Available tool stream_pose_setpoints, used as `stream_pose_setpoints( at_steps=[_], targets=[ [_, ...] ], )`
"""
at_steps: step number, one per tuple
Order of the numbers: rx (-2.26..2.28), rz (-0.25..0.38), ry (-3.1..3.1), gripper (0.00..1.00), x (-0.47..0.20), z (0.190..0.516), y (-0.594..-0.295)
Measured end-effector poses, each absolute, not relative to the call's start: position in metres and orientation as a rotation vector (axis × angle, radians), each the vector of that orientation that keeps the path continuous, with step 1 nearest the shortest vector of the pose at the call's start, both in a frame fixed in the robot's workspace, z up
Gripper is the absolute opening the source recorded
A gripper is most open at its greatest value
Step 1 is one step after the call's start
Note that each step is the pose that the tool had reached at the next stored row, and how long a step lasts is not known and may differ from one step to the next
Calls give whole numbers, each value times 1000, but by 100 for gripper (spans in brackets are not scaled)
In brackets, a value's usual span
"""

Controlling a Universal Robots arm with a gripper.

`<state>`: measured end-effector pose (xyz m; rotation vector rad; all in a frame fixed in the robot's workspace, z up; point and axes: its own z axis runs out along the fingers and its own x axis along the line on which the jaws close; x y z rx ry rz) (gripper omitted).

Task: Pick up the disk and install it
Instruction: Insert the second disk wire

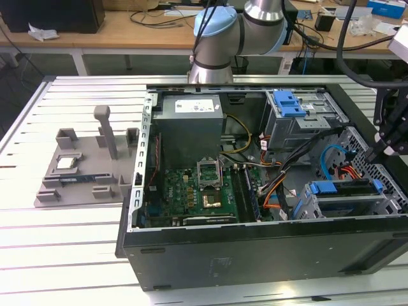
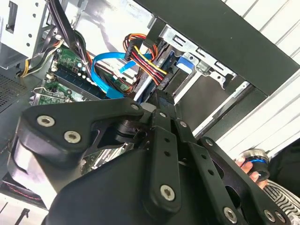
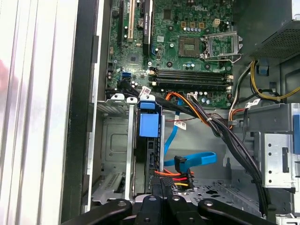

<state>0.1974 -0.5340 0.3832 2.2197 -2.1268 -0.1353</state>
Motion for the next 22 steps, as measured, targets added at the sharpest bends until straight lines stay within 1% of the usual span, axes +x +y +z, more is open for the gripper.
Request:
stream_pose_setpoints(
  at_steps=[3,5,8,16,17,18,22],
  targets=[
    [2220,-135,-2127,30,197,383,-534],
    [2219,-134,-2126,30,196,383,-531],
    [2218,-131,-2125,30,184,383,-515],
    [2260,-129,-2077,30,178,371,-515],
    [2260,-129,-2077,29,178,371,-515],
    [2260,-129,-2077,16,178,371,-515],
    [2259,-127,-2076,16,178,370,-523]
  ],
)
